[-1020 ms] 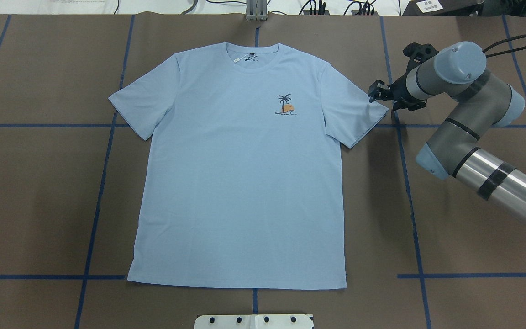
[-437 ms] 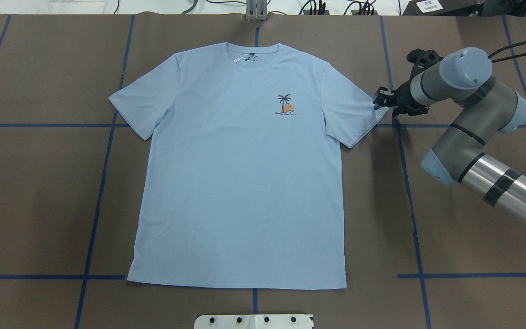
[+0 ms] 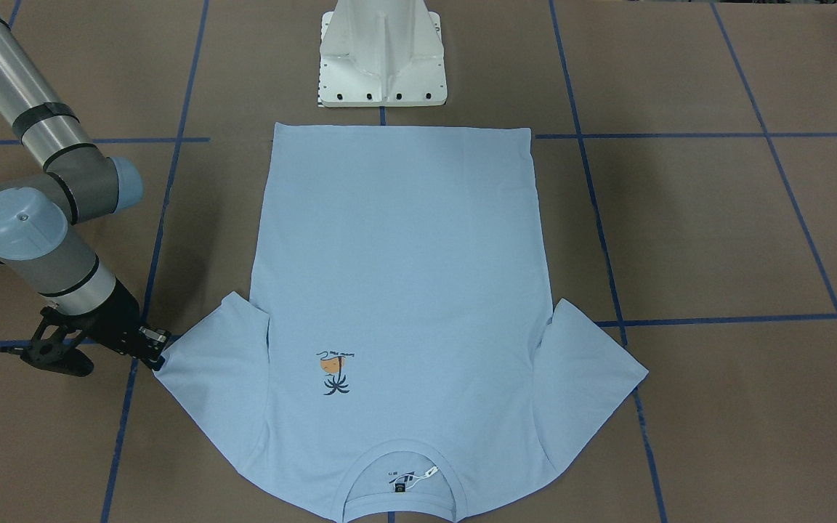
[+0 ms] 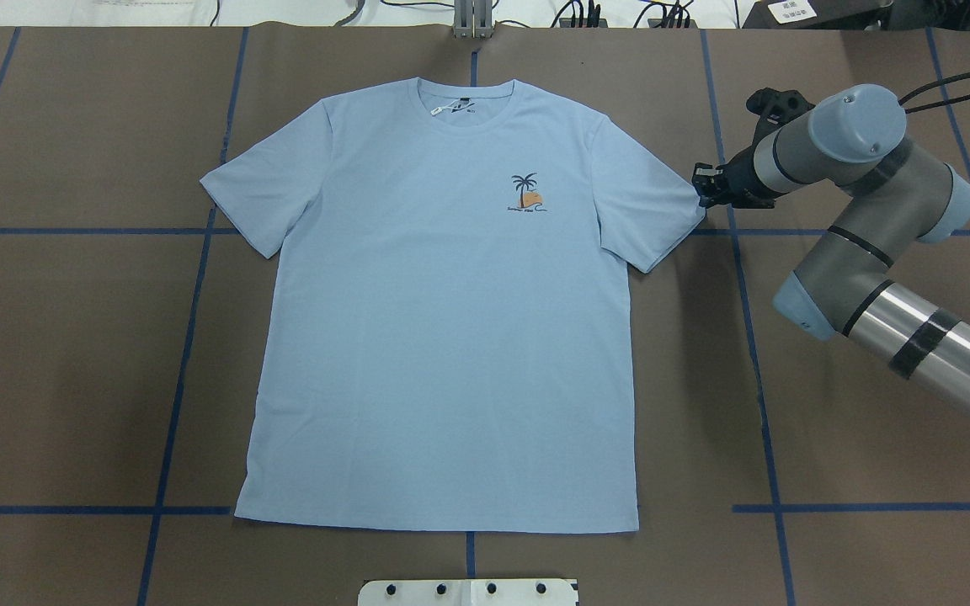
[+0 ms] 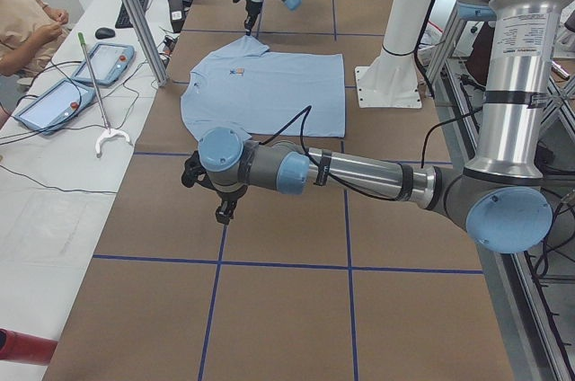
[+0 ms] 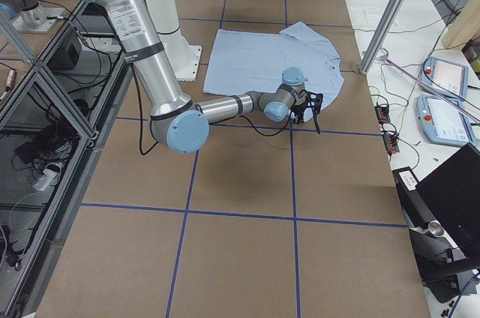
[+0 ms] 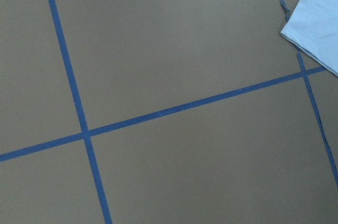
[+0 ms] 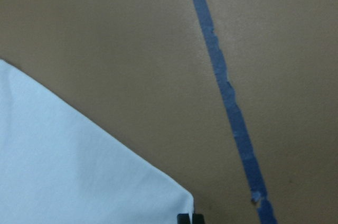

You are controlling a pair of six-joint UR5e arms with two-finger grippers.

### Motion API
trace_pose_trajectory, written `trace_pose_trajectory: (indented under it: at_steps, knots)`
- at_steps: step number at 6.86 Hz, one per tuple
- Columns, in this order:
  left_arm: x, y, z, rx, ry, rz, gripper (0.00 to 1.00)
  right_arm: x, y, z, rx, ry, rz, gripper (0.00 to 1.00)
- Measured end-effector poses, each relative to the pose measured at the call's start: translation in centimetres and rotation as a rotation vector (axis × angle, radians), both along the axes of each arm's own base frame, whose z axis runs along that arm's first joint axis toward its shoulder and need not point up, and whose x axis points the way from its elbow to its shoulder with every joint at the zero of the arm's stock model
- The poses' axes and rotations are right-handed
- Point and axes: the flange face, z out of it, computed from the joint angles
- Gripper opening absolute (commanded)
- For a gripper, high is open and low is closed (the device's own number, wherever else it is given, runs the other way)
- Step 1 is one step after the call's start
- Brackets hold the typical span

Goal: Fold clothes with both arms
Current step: 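Fold the grasped sleeve inward across the shirt body with the right gripper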

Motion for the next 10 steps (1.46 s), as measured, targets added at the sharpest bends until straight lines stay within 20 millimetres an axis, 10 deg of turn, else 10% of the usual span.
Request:
trace_pose_trajectory:
  at_steps: [5,6,10]
  knots:
    - [0.0,0.1,-0.1,-0.001,0.005,0.0,1.0,-9.5,-3.0,-15.7,-0.026,-0.077,0.054,0.0]
    - [0.1,0.2,-0.1,-0.001,0.011,0.001,1.0,-12.0,-3.3,-17.8,-0.01,-0.068,0.059,0.99]
    - [4.4,-0.8,-5.3,-0.009,0.051,-0.034,1.0,-20.0,1.0,-25.3,0.124,-0.072,0.072,1.0]
